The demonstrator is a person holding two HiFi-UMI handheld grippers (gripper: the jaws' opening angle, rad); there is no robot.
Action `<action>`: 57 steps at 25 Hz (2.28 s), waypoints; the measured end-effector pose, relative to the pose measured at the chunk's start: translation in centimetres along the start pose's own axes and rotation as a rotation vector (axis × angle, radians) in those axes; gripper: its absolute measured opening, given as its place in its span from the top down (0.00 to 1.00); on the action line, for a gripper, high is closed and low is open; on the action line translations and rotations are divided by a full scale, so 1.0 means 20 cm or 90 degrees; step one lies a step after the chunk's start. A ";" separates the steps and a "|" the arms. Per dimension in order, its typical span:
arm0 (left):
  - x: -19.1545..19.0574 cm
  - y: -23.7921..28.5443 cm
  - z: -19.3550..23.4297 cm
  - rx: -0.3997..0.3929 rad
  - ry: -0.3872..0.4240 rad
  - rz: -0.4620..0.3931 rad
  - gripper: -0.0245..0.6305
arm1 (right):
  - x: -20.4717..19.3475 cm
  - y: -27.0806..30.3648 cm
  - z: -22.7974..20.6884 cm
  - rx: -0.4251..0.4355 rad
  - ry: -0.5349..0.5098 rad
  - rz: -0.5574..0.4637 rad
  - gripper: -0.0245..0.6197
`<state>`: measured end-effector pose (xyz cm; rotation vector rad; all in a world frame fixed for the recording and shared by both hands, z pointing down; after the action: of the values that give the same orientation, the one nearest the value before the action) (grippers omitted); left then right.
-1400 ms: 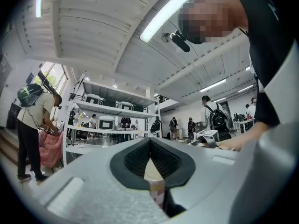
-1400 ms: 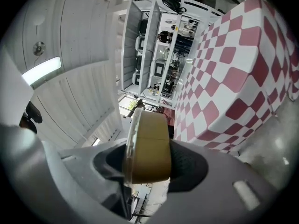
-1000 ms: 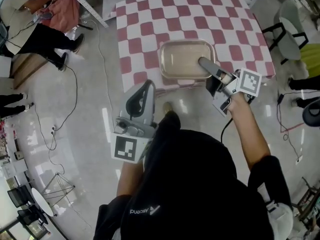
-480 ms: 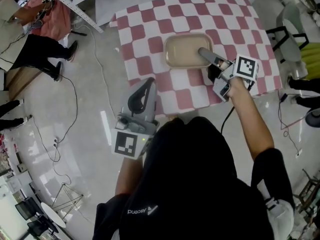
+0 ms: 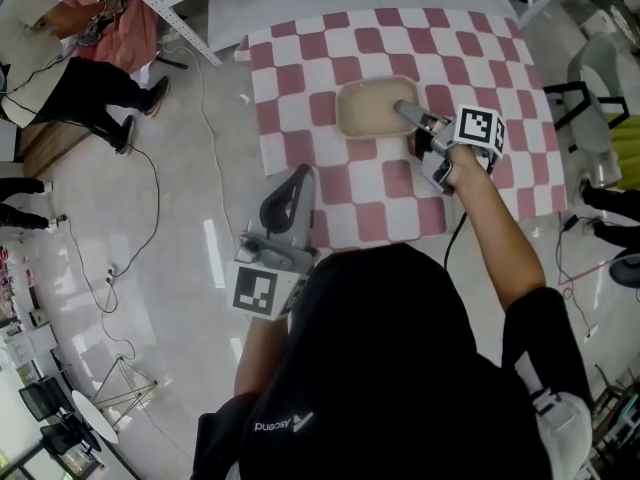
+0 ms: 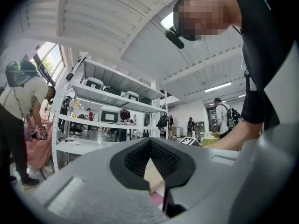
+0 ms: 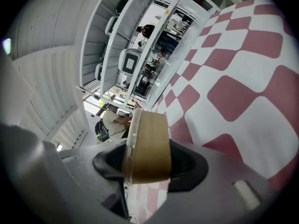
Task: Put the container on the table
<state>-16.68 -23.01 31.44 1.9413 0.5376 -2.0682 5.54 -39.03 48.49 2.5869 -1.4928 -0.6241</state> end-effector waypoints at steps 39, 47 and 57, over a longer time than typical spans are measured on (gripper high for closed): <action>-0.04 0.21 -0.16 -0.066 -0.024 -0.005 0.95 | -0.22 -0.35 0.81 0.095 -0.831 -0.160 0.89; -0.02 0.20 -0.27 -0.090 -0.035 0.002 0.95 | -0.41 -0.44 0.89 0.127 -0.834 -0.160 0.96; -0.02 0.16 -0.32 -0.094 -0.043 -0.005 0.95 | -0.46 -0.51 0.88 0.115 -0.829 -0.163 0.96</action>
<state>-9.48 -23.10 31.32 1.7842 0.6630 -2.0283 2.95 -23.86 32.45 2.4920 -1.3523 -2.6298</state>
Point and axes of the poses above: the fingertips, and each gripper's own axes: y forward along the fingers, z to its left, x out of its top, the point moved 4 cm from there along -y, backward along the fingers, and after that the axes turned 5 degrees about x, right-handed, at the moved point
